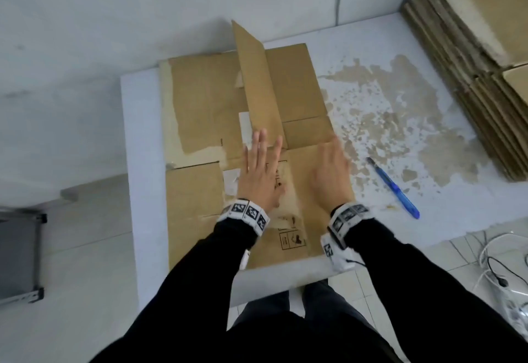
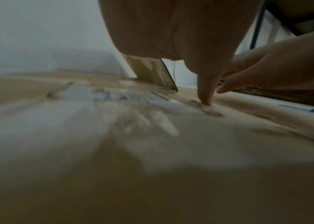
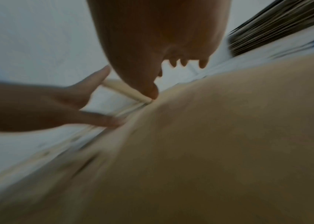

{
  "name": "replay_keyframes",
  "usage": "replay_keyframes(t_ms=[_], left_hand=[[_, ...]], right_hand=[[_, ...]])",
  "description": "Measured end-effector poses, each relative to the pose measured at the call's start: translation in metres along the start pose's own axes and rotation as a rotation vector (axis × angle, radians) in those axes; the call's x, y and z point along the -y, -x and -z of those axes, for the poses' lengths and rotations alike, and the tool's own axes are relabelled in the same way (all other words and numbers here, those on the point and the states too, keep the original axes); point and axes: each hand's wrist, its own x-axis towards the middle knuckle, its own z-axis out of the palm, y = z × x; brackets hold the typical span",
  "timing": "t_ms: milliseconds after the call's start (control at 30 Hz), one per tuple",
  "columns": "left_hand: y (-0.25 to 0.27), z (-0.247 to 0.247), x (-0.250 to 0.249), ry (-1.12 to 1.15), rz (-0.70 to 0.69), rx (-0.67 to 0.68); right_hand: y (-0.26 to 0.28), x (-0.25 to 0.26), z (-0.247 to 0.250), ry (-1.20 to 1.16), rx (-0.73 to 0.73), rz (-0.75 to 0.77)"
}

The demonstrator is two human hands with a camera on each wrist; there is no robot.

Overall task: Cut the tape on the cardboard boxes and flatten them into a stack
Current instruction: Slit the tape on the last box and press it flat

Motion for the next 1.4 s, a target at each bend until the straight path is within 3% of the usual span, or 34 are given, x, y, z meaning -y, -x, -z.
replay_keyframes(t_ms=[67, 100, 167, 233, 333, 400, 467, 567, 600, 667, 767, 867, 1067, 1133, 1267, 1400], left_hand=[[0.008, -0.011, 0.004, 0.126, 0.022, 0.077], [0.012, -0.015, 0.013, 0.190, 0.045, 0.154], [0.021, -0.023, 0.042, 0.257, 0.067, 0.323], [0.035, -0.026, 0.083, 0.243, 0.085, 0.383], [0.057, -0.025, 0.135, 0.269, 0.236, 0.366], [0.064, -0.015, 0.150, 0.277, 0.254, 0.392], [0.056, 0.003, 0.148, 0.234, 0.292, 0.402], [0.004, 0.044, 0.128, 0.105, 0.441, 0.218], [-0.021, 0.054, 0.122, 0.111, 0.452, 0.180], [-0.072, 0.059, 0.114, 0.137, 0.347, 0.115], [-0.124, 0.044, 0.111, 0.214, 0.217, 0.227], [-0.137, 0.022, 0.122, 0.249, 0.223, 0.314], [-0.129, 0.020, 0.130, 0.279, 0.217, 0.270], [-0.112, 0.022, 0.146, 0.310, 0.307, 0.296], [-0.046, 0.018, 0.169, 0.392, 0.635, 0.251], [-0.004, 0.012, 0.152, 0.552, 0.932, -0.061]], right_hand=[[0.013, 0.022, -0.020, 0.059, 0.210, 0.262], [0.015, 0.026, -0.026, 0.067, 0.304, 0.315], [0.013, 0.013, -0.026, 0.085, 0.388, 0.292], [0.010, -0.011, -0.016, 0.105, 0.411, 0.225], [0.014, -0.034, 0.000, 0.122, 0.427, 0.107], [0.008, -0.028, 0.009, 0.125, 0.390, 0.047], [-0.009, -0.005, 0.021, 0.012, 0.238, 0.014], [-0.058, 0.043, 0.032, -0.238, 0.057, 0.089], [-0.079, 0.060, 0.031, -0.235, 0.070, 0.108], [-0.122, 0.090, 0.018, -0.092, 0.192, 0.140], [-0.160, 0.110, -0.013, 0.176, 0.424, 0.249], [-0.173, 0.105, -0.032, 0.235, 0.487, 0.258], [-0.174, 0.100, -0.027, 0.168, 0.492, 0.257], [-0.168, 0.084, -0.018, 0.073, 0.460, 0.199], [-0.131, 0.028, 0.007, -0.048, 0.317, -0.108], [-0.082, -0.016, 0.016, -0.265, 0.051, -0.409]])
